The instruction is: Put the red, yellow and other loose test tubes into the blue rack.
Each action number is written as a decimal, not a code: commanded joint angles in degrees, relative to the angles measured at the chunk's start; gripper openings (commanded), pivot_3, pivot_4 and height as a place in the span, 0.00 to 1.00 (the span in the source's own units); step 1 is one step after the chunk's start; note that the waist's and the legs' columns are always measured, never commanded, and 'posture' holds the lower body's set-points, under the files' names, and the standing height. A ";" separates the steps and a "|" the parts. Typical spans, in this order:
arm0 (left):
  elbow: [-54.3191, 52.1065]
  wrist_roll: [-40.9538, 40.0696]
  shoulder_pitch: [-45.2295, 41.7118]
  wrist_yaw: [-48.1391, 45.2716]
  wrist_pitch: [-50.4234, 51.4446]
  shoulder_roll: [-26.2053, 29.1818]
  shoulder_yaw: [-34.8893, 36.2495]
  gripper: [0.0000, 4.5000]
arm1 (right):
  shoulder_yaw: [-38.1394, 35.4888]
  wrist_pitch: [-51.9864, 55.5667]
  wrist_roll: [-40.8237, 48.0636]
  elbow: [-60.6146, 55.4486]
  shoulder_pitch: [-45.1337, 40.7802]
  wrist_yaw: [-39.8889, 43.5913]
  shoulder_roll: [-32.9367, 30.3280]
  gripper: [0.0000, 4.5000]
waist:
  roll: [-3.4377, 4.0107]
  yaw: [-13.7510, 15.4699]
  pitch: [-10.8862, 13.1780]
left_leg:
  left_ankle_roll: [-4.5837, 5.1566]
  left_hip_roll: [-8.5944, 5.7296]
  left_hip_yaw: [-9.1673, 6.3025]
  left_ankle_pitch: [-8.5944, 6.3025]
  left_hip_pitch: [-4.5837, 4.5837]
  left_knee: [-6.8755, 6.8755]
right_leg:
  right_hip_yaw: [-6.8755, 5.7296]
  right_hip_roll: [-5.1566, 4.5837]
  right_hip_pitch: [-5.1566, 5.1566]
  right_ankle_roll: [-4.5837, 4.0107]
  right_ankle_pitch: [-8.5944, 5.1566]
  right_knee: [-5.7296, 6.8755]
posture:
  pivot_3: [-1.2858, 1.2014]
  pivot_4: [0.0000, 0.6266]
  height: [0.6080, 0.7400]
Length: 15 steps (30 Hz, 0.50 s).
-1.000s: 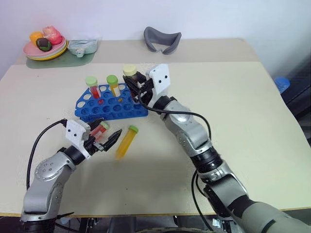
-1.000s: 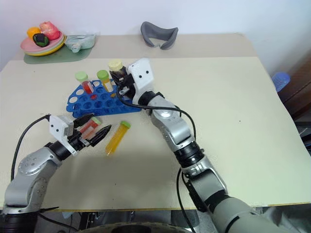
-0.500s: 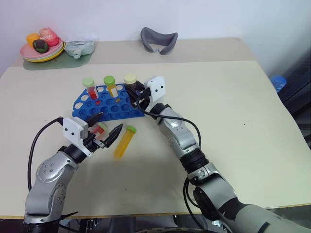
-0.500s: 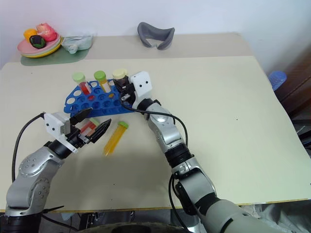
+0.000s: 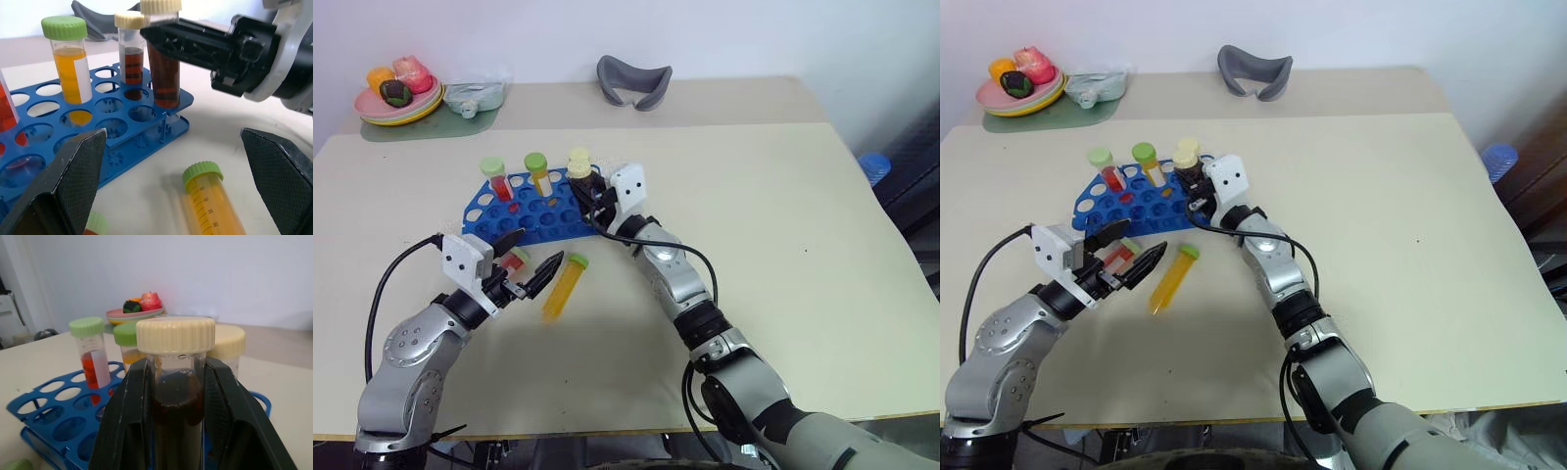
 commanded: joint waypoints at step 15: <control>-10.49 -1.59 -6.37 8.78 20.93 8.97 -1.20 1.00 | -6.16 18.11 9.07 -35.18 5.89 13.72 -17.52 0.94 | 0.00 0.29 0.00 | 0.00 -0.04 -0.03 0.00 0.02 0.04 | 0.00 -0.03 0.04 0.00 -0.01 0.12 | 0.52 0.24 1.00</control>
